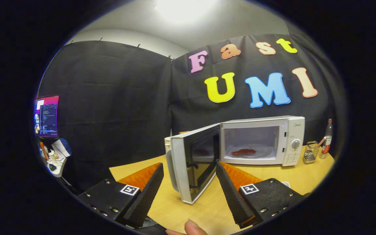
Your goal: Open the microwave, put the food inside, and close the microwave door.
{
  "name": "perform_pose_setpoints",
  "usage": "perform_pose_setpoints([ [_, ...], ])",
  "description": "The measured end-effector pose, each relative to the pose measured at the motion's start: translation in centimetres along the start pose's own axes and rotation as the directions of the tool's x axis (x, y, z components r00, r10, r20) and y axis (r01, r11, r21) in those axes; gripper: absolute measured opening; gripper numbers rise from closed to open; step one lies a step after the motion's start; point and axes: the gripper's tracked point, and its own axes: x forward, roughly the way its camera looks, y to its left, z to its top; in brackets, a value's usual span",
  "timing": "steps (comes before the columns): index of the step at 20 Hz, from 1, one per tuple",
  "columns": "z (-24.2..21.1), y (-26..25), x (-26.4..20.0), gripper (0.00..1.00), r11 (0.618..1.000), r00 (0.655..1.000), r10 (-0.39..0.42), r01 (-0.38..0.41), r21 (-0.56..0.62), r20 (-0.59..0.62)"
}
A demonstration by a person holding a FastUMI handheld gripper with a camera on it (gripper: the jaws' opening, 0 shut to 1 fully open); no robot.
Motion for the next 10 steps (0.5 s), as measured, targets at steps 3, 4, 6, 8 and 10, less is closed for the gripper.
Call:
perform_pose_setpoints([
  [3, 0.4, 0.5, 0.6, 0.97, 1.0, 1.0, -0.013, 0.013, 0.02, 0.008],
  [4, 0.7, 1.9, 1.1, 0.97, 0.999, 0.999, 0.02, -0.021, 0.025, 0.028],
  [6, 0.4, 4.1, 1.9, 0.97, 0.998, 0.998, 0.063, -0.063, 0.021, 0.025],
  [8, 0.0, 7.0, 3.2, 0.97, 0.991, 0.991, 0.134, -0.134, 0.001, 0.018],
  [10, -0.6, 7.9, 4.7, 0.97, 0.99, 0.99, 0.142, -0.142, 0.002, 0.008],
])
